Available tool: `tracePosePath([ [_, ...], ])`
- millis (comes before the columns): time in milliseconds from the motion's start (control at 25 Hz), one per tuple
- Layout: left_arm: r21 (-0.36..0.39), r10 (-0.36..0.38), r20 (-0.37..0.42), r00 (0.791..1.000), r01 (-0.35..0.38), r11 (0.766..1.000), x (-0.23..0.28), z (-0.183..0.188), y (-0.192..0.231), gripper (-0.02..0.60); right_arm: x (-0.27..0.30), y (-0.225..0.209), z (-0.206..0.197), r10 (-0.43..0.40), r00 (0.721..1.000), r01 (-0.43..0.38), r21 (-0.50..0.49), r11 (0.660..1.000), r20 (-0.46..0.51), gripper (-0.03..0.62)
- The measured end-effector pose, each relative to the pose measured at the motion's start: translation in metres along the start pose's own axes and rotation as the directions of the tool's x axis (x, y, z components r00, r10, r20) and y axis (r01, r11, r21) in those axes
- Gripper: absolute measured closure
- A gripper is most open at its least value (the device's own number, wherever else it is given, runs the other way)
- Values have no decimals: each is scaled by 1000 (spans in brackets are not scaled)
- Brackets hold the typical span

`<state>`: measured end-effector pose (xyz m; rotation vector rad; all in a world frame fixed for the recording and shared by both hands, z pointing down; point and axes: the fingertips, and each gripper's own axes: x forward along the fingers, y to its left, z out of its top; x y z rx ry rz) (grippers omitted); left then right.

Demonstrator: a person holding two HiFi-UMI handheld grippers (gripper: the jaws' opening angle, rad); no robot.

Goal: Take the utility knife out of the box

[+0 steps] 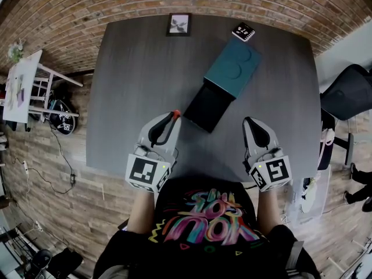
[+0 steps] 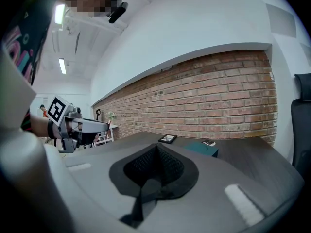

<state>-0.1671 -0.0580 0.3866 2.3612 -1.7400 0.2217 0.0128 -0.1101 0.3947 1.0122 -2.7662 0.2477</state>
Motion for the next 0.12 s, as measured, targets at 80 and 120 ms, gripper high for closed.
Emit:
tracePosePath([
  [80,1,-4,-1,1000,4,1000,0,0,1,526,2,1,0,2,1000,-2,-1,1000,-1,597],
  [120,0,-4,-3,1000,4,1000,0,0,2,526,3,1,0,4,1000,-4,-2,1000,-1,597],
])
